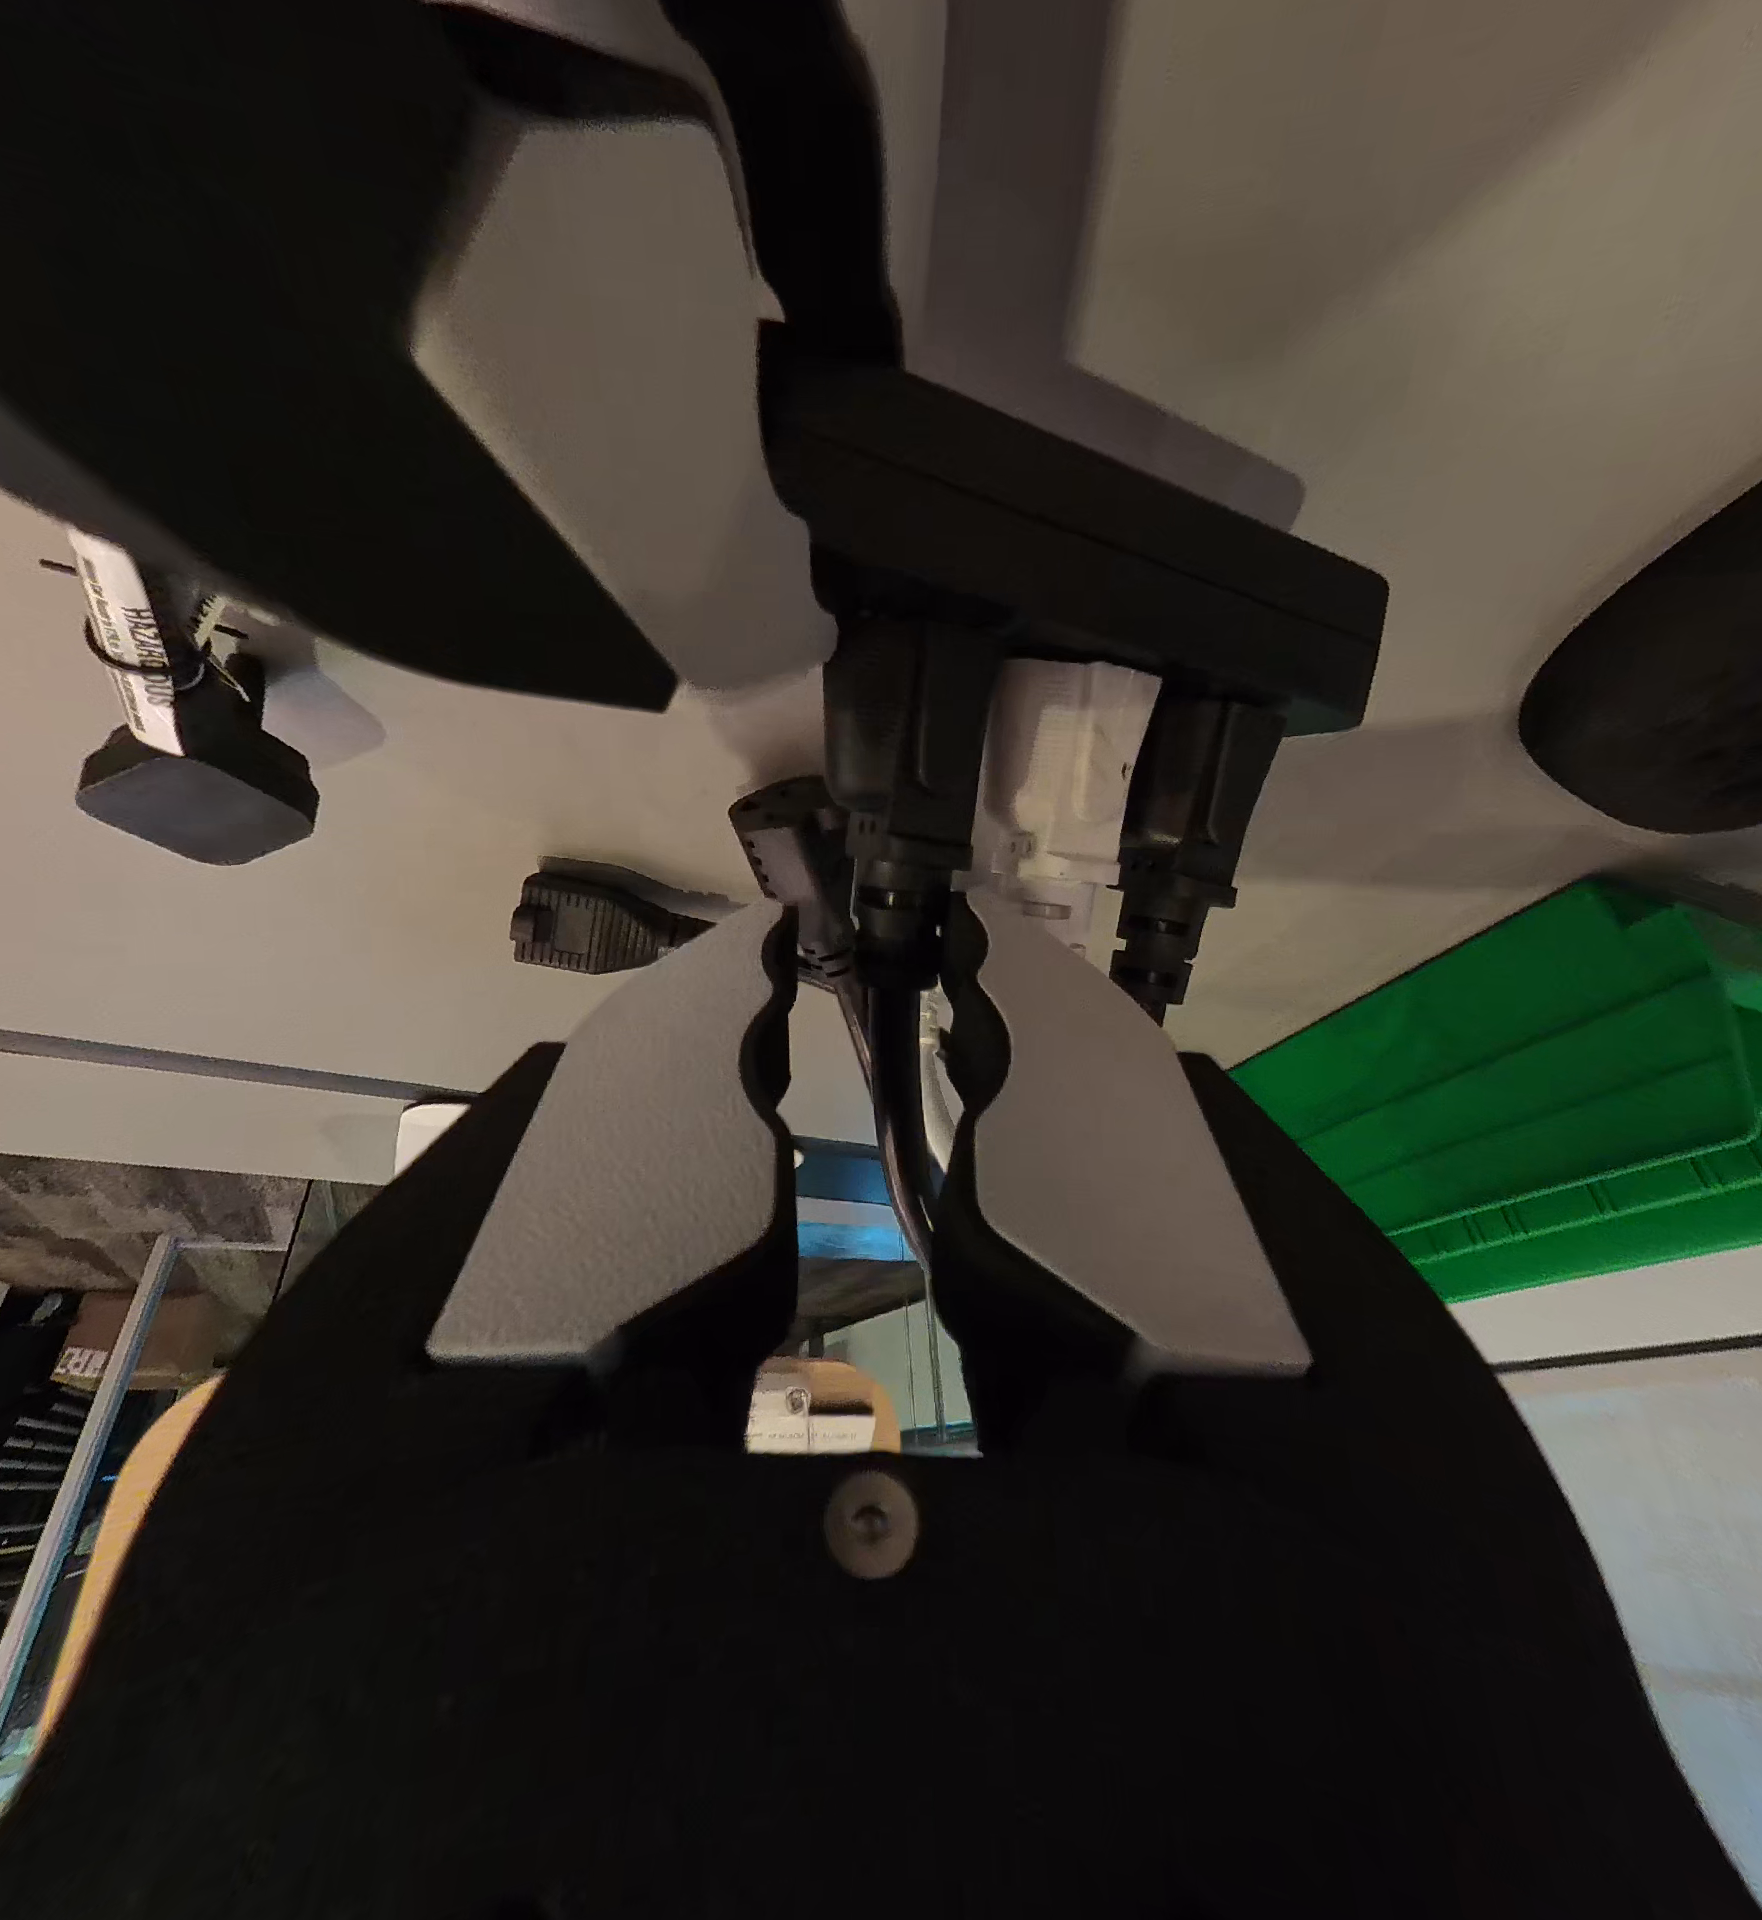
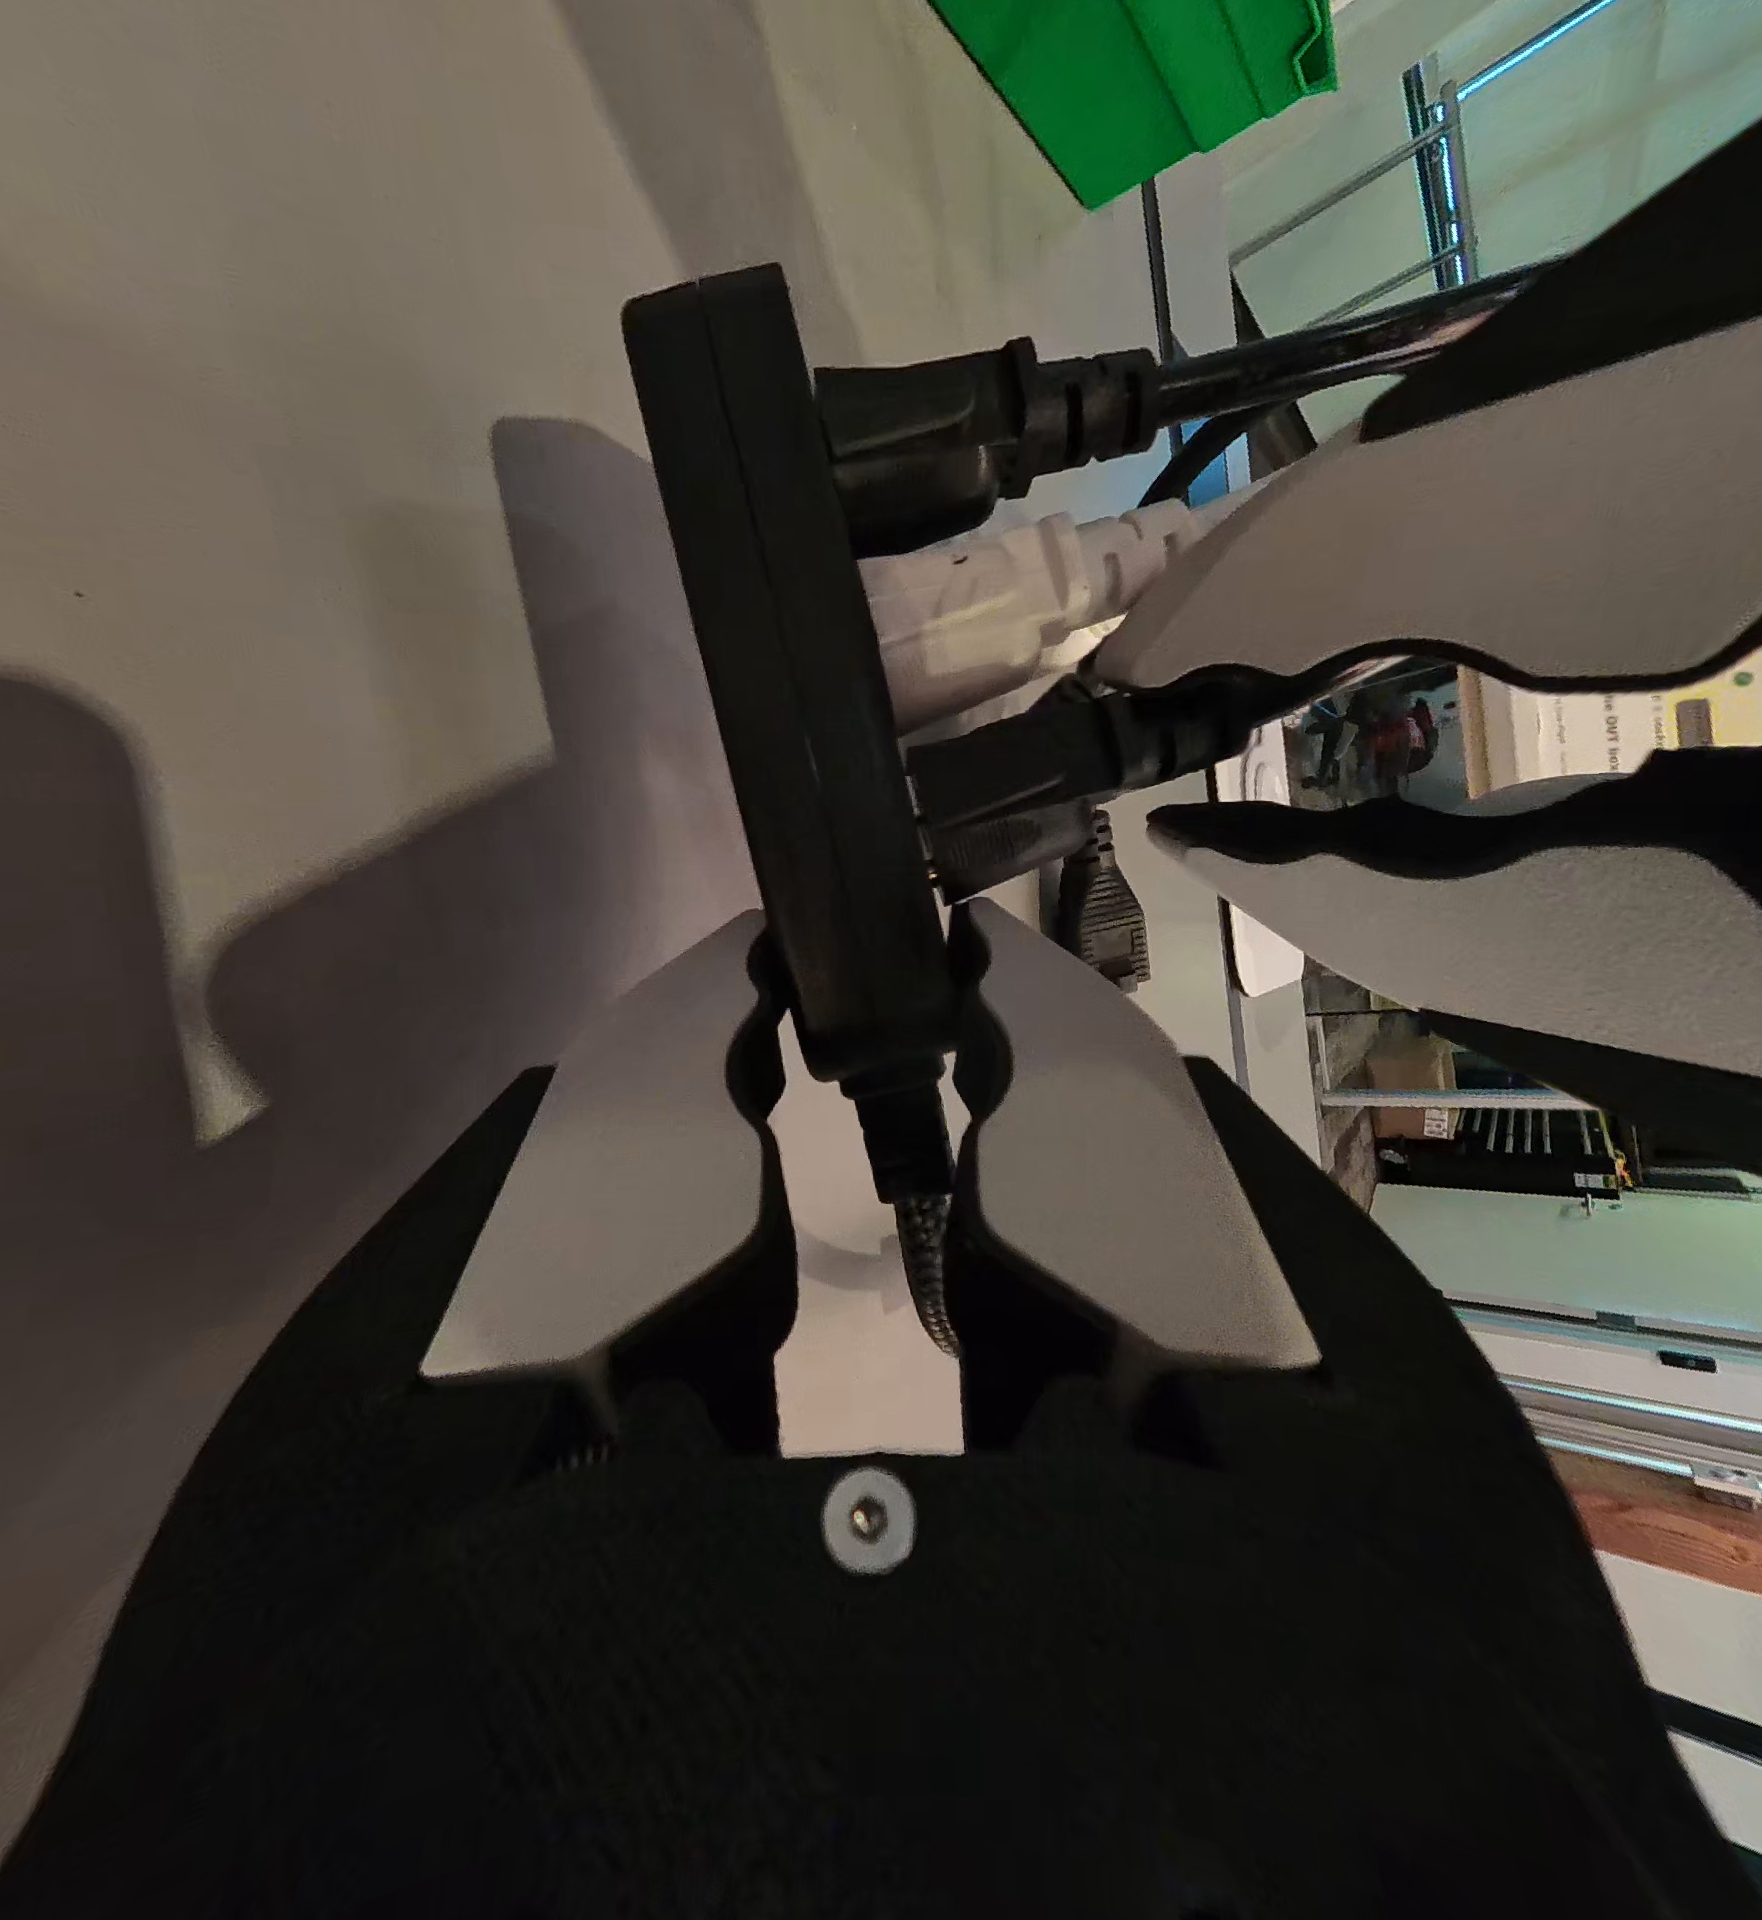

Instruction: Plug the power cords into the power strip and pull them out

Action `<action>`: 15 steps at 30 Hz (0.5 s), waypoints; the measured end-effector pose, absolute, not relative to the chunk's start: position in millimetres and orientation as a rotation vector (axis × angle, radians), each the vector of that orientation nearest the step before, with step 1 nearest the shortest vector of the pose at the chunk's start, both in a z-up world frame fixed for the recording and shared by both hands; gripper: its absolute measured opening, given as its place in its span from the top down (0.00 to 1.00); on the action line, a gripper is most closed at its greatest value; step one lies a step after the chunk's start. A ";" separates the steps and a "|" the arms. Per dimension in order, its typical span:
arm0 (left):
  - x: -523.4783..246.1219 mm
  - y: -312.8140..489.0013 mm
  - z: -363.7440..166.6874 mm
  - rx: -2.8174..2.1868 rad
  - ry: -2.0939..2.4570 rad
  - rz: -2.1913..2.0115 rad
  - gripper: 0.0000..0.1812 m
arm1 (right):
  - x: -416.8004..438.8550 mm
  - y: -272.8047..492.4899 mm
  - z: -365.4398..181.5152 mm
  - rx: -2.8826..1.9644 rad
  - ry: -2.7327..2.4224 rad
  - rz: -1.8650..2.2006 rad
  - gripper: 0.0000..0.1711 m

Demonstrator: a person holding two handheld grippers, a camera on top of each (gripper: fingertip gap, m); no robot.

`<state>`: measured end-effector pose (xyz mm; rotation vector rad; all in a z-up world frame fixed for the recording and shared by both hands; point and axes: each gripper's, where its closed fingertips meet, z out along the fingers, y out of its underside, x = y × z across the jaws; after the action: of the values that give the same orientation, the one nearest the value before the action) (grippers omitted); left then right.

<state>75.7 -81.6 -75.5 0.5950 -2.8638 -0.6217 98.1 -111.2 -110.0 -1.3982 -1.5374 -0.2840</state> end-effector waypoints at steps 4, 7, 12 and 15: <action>79.1 -79.0 -71.8 0.578 -2.880 -0.672 0.85 | 100.5 -109.3 -106.9 -1.403 -1.513 -0.300 0.82; 80.0 -78.5 -72.1 0.595 -2.894 -0.658 0.84 | 100.4 -108.9 -106.9 -1.397 -1.509 -0.313 0.82; 80.4 -78.1 -72.1 0.689 -2.896 -0.613 0.83 | 100.8 -108.2 -107.6 -1.381 -1.506 -0.341 0.82; 79.1 -78.1 -68.1 0.934 -2.848 -0.509 0.83 | 103.3 -108.0 -108.1 -1.375 -1.495 -0.357 0.82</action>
<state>79.1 -78.1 -68.1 0.9342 -2.8478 -0.5093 103.3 -108.0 -108.1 -1.3750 -1.4954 -0.3568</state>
